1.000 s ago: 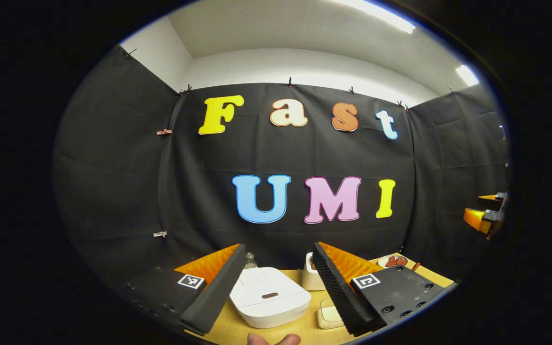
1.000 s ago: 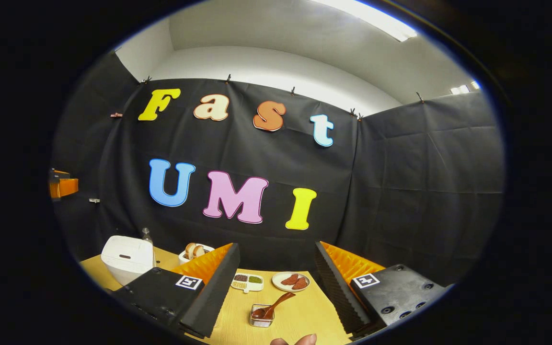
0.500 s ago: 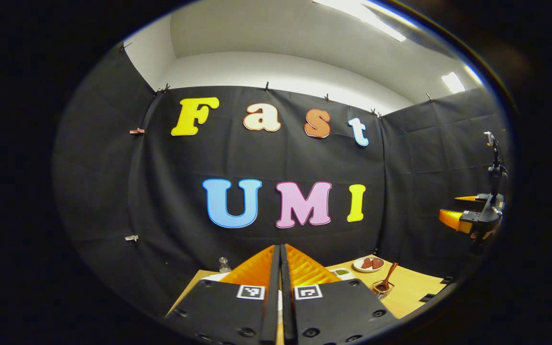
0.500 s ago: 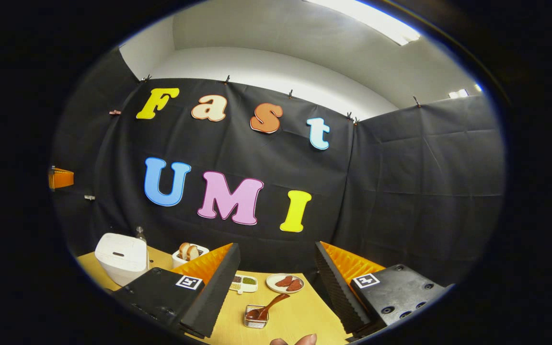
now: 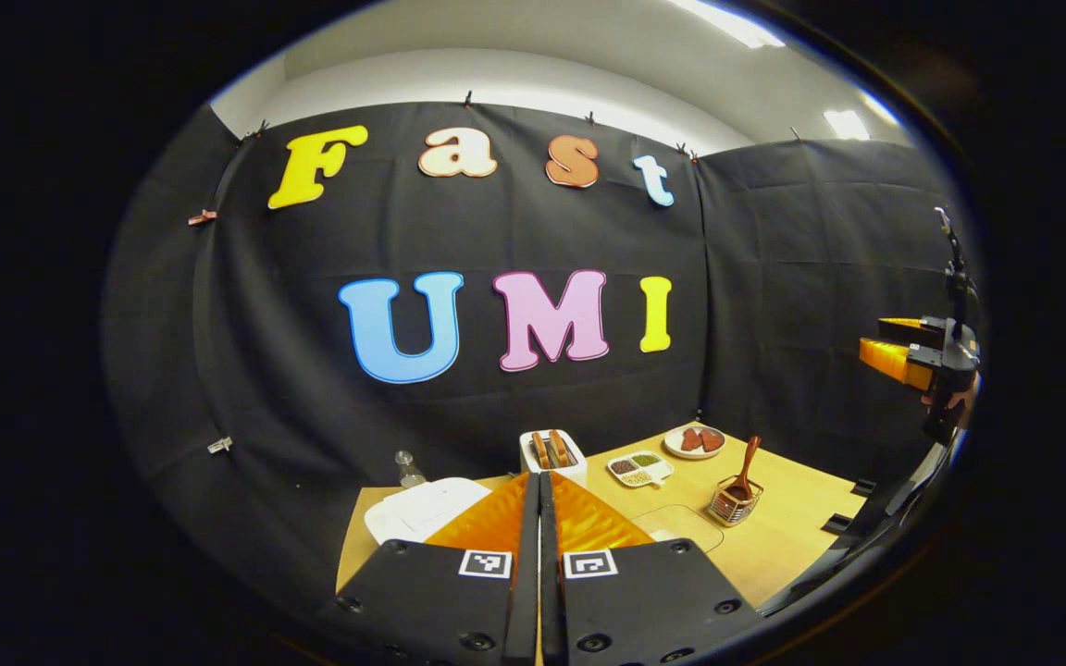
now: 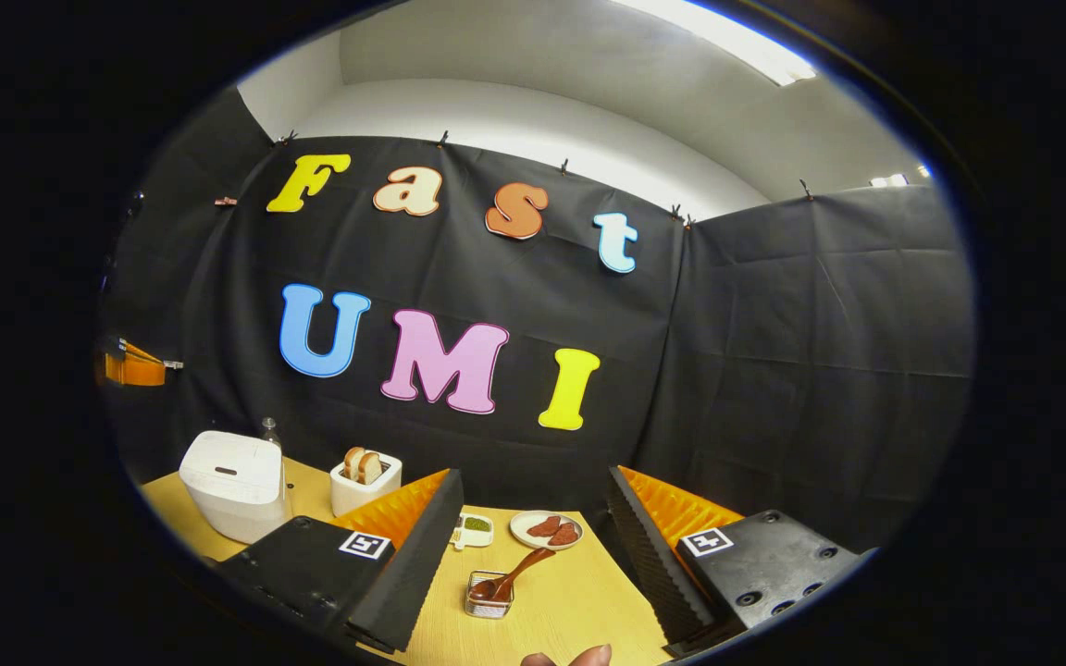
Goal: Close the left gripper, press the button to open the rice cooker; take a wooden spoon from the chopstick holder with the right hand, scoop a spoonful of rice and pour it into the rice cooker, then put the wooden spoon back into the chopstick holder.
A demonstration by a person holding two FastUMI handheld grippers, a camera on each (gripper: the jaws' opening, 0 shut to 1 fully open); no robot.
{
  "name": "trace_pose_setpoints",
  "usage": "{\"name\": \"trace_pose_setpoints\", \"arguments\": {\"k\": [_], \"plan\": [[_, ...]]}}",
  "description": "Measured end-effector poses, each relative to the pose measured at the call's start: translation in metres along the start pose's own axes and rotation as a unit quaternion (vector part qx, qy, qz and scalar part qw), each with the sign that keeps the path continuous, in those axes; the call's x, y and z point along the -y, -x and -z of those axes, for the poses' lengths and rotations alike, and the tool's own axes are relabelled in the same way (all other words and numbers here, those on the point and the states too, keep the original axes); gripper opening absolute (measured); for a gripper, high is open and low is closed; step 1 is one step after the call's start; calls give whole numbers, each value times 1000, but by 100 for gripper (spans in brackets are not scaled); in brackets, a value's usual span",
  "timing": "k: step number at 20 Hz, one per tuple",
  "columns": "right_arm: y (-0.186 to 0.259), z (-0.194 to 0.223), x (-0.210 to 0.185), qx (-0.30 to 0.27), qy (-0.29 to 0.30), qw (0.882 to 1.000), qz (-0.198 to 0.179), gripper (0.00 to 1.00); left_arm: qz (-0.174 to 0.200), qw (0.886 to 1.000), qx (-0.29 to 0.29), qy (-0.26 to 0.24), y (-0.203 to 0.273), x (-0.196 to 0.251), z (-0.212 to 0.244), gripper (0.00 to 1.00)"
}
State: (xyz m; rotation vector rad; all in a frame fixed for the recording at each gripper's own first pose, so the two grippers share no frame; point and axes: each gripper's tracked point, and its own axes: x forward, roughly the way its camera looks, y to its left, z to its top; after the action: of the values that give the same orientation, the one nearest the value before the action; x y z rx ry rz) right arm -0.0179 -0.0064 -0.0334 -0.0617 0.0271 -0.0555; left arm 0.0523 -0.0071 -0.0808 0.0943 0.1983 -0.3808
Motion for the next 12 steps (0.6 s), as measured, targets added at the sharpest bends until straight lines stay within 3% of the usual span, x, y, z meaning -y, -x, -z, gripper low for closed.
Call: {"name": "trace_pose_setpoints", "arguments": {"k": [12], "plan": [[25, 13, -5, -11, 9, 1000, 5, 98, 19, 992, -88, 85, -92, -78, 69, 7]]}}
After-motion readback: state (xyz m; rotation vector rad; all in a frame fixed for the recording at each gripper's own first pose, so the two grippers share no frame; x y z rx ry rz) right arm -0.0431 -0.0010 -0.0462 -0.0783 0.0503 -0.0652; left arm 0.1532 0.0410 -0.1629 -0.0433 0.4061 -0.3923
